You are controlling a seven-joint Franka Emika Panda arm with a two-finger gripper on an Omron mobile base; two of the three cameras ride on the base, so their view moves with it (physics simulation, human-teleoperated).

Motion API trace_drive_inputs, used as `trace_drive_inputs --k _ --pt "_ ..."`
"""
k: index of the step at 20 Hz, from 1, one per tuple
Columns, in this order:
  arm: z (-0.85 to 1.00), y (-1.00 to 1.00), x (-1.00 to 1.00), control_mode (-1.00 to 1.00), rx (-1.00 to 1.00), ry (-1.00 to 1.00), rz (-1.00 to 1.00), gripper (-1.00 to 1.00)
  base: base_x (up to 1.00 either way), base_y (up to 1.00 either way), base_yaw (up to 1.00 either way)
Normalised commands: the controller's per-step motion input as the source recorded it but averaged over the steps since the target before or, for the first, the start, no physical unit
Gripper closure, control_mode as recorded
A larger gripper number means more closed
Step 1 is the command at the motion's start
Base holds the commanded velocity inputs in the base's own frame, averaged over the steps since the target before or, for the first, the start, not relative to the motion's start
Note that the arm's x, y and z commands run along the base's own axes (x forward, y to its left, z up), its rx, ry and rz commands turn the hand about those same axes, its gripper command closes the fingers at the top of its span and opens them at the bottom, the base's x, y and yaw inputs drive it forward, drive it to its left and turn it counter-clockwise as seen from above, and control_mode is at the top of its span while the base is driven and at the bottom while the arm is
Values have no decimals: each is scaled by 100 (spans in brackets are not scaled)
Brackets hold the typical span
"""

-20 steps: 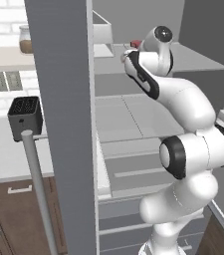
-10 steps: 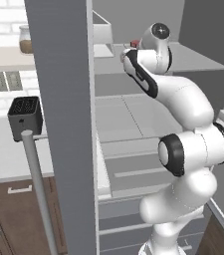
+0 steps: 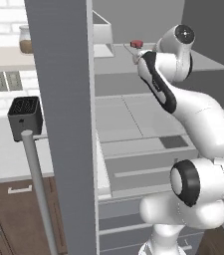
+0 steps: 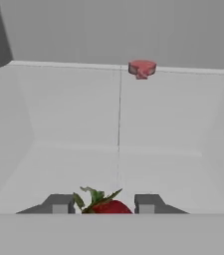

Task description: Take the strawberry from the fridge and place it on top of the pancake, located on the dining counter.

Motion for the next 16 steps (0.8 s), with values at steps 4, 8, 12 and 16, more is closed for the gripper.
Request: trace_drive_inputs --k 4,8,12,16 --pt "0 -27 -100 -100 0 -13 0 100 0 0 0" --pt "0 -4 -100 -100 0 -4 0 100 0 0 0" --pt "0 0 -100 -100 0 0 0 100 0 0 0" --pt "8 0 -100 -100 0 0 0 100 0 0 0"
